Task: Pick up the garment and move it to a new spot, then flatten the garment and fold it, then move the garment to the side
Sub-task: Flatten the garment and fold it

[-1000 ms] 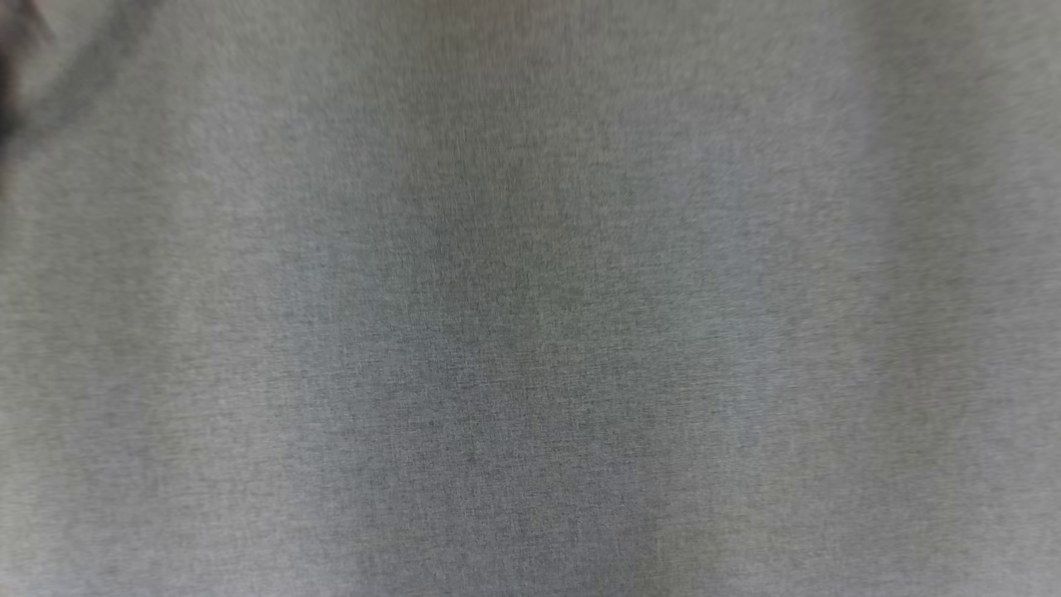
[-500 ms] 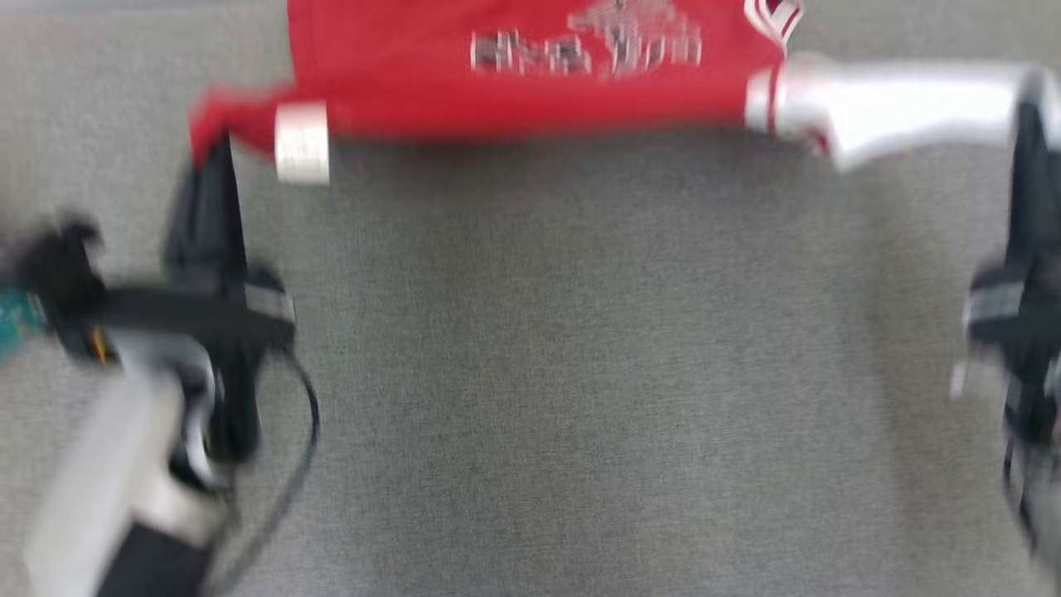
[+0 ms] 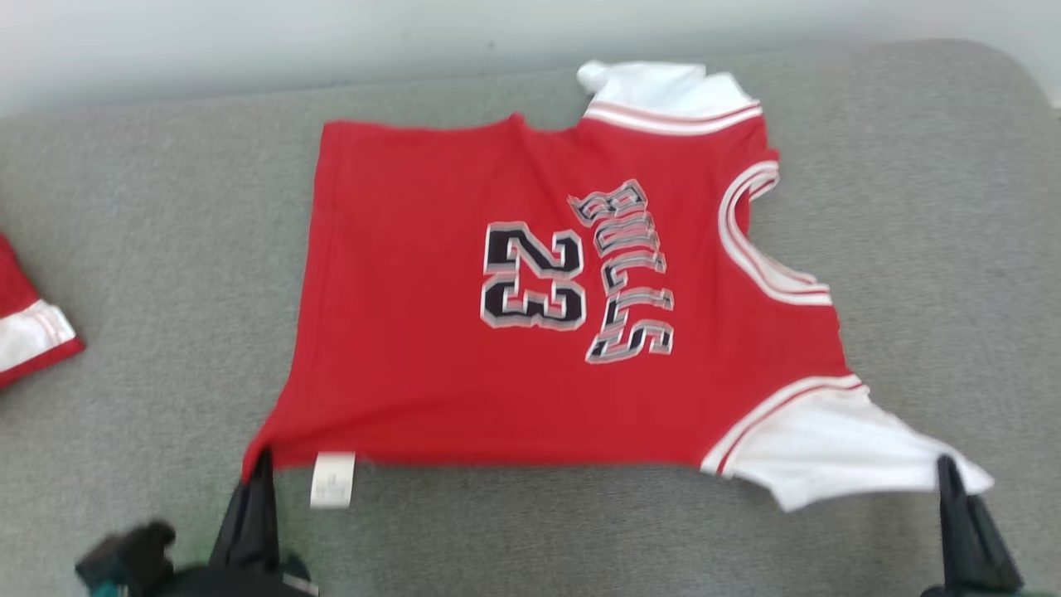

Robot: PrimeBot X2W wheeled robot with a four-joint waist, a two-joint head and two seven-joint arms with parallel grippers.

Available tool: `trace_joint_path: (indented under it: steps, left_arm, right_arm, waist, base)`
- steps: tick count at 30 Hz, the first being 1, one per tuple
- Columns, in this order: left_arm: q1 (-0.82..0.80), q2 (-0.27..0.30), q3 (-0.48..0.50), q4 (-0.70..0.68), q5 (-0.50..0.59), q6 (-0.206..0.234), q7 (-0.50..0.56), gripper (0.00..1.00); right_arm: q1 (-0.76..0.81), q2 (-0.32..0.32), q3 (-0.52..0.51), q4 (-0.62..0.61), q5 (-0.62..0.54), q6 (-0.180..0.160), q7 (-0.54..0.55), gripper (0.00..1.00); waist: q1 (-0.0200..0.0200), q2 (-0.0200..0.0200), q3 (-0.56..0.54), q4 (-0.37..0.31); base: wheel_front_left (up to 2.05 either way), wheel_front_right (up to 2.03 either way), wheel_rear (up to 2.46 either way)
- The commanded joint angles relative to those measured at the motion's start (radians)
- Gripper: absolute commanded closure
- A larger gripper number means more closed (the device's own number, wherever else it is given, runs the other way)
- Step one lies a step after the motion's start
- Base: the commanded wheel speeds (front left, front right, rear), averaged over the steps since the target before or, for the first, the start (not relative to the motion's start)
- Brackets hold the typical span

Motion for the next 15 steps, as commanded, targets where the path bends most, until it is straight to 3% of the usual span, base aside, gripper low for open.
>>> trace_joint_path:
  steps: [1, 8, 15]
  left_arm:
    - [0.046, -0.006, 0.028, 0.002, 0.019, 0.013, -0.003, 1.00]
    - [0.187, -0.059, 0.089, -0.018, 0.050, 0.011, -0.004, 1.00]
    - [0.294, -0.119, 0.110, 0.016, 0.093, -0.028, -0.003, 1.00]
  right_arm:
    - [0.027, 0.013, -0.012, 0.003, -0.006, -0.004, 0.004, 1.00]
    - [0.093, 0.020, 0.033, 0.037, -0.046, -0.004, 0.018, 1.00]
    - [0.147, 0.024, 0.063, 0.084, -0.030, -0.004, 0.034, 1.00]
  waist:
    - [0.0002, 0.0003, -0.017, -0.022]
    - [0.0002, 0.0003, -0.038, -0.042]
    - [0.0002, 0.0003, -0.066, -0.037]
  base:
    - [0.00, 0.00, 0.00]
    - [0.00, 0.00, 0.00]
    - [0.00, 0.00, 0.00]
